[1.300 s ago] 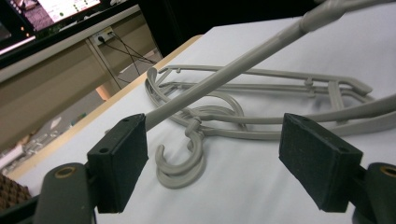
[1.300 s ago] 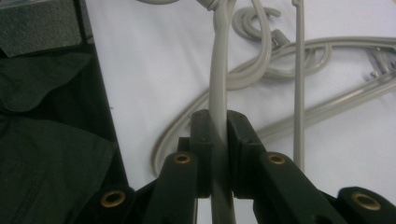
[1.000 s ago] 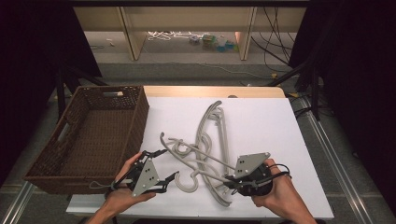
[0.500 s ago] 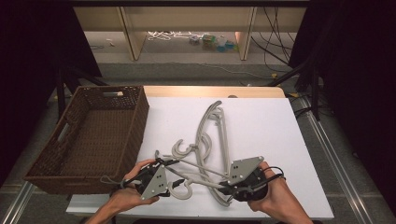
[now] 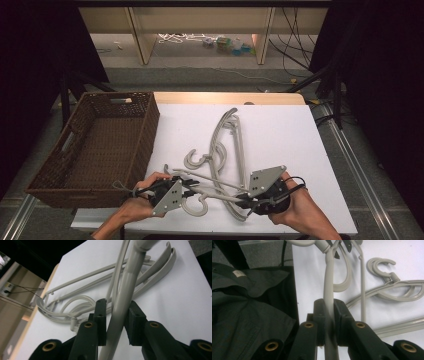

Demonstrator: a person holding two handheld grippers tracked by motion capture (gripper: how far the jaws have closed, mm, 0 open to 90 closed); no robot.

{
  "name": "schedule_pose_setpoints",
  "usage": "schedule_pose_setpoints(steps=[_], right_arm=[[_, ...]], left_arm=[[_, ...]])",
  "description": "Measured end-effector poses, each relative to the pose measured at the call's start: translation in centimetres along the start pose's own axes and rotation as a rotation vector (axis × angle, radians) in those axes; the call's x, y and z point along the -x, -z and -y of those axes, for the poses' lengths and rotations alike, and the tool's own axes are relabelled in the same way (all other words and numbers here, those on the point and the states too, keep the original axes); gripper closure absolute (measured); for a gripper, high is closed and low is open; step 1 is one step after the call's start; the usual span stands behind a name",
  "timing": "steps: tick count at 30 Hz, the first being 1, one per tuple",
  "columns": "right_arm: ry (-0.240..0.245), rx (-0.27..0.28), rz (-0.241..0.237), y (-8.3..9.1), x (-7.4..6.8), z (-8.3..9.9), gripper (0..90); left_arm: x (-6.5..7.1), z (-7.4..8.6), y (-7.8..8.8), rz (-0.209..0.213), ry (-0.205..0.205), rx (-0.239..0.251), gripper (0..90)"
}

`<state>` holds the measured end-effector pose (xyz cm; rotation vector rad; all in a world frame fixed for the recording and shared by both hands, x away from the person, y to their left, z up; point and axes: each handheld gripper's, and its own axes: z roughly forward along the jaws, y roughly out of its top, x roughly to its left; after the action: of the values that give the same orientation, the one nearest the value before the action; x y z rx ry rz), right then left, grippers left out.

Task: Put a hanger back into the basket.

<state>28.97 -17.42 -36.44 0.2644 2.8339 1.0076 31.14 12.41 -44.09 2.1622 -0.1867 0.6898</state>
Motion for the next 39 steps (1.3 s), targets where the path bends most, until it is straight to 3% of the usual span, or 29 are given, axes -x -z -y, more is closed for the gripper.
schedule_pose_setpoints(steps=[4, 5, 6, 7, 11, 13, 17, 21, 22, 25, 32, 37, 39], right_arm=[[0.001, 0.028, -0.005, 0.5, 0.3, 0.2, 80.5], [-0.002, 0.041, 0.007, 0.7, 0.5, 0.2, 79.2], [-0.018, 0.049, 0.024, 0.9, 0.6, 0.3, 77.7], [-0.039, 0.061, 0.048, 1.1, 0.9, 0.4, 73.9], [-0.096, 0.111, 0.133, 2.0, 1.7, 0.7, 57.7], [-0.156, 0.151, 0.205, 2.6, 2.1, 0.8, 46.9], [-0.258, 0.264, 0.317, 3.7, 2.7, 1.1, 33.2], [-0.309, 0.336, 0.385, 3.9, 2.8, 1.5, 26.8], [-0.32, 0.356, 0.41, 4.0, 2.8, 1.7, 25.2], [-0.338, 0.407, 0.443, 4.2, 2.8, 2.1, 25.1], [-0.346, 0.426, 0.462, 4.2, 2.1, 2.6, 22.9], [-0.362, 0.44, 0.478, 3.3, 1.5, 3.7, 22.8], [-0.392, 0.442, 0.47, 3.0, 1.3, 4.2, 22.5]], left_arm=[[-0.2, -0.7, 0.4, -0.007, -0.053, -0.016, 76.3], [-0.2, -0.9, 0.5, -0.011, -0.031, 0.003, 76.8], [-0.4, -1.1, 0.7, -0.01, -0.036, 0.004, 77.6], [-0.4, -1.4, 0.9, -0.01, -0.045, -0.01, 78.8], [-0.8, -1.7, 1.1, -0.055, -0.008, -0.051, 79.4], [-1.1, -1.5, 1.2, -0.072, 0.055, -0.071, 79.5], [-1.5, -1.5, 1.4, -0.095, 0.13, -0.116, 79.5], [-1.9, -1.5, 1.7, -0.107, 0.248, -0.095, 79.4], [-2.2, -1.5, 2.0, -0.103, 0.253, -0.106, 79.4], [-2.8, -1.6, 2.4, -0.108, 0.345, -0.112, 79.4], [-4.2, -0.8, 3.6, -0.114, 0.585, -0.059, 79.5], [-5.1, -0.5, 4.8, -0.109, 0.701, -0.021, 79.5], [-5.5, -0.4, 5.3, -0.107, 0.758, 0.001, 79.4]])
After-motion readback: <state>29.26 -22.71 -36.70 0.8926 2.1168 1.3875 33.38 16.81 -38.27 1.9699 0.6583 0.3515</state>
